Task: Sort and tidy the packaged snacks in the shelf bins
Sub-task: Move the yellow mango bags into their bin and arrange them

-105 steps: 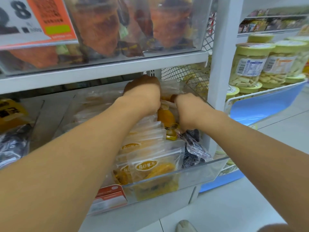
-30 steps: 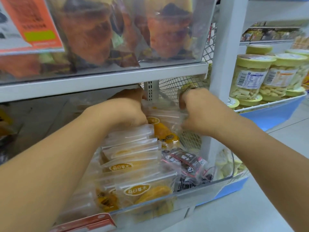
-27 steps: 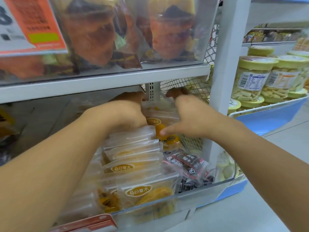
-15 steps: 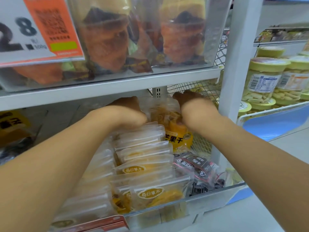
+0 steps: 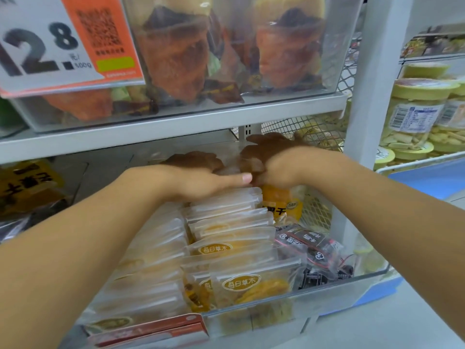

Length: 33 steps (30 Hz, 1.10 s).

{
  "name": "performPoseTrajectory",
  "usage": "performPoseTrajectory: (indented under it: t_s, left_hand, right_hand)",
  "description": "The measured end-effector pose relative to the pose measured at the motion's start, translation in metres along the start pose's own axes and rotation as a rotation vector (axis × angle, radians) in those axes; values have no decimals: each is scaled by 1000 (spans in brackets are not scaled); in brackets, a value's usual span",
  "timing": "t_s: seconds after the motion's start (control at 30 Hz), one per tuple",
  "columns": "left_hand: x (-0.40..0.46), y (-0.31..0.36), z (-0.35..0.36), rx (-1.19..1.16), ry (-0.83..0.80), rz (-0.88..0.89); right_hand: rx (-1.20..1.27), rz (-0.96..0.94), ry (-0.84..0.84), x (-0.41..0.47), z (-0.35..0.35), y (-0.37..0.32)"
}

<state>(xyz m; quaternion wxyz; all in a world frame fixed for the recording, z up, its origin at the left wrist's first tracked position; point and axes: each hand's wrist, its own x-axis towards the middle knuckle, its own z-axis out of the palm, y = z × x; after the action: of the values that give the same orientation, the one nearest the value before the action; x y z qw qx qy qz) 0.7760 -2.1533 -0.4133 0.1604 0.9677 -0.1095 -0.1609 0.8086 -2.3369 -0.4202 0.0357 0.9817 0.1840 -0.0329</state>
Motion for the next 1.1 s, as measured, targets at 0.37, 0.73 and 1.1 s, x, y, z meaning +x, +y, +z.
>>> performPoseTrajectory:
  t_s: [0.37, 0.73, 1.1]
  left_hand:
    - [17, -14, 1, 145, 118, 35]
    - [57, 37, 1, -1, 516, -15]
    - [35, 0, -14, 2, 523, -33]
  right_hand:
    - [83, -29, 97, 5, 5, 20]
    - [264, 29, 182, -5, 5, 30]
    - [-42, 147, 387, 1, -4, 9]
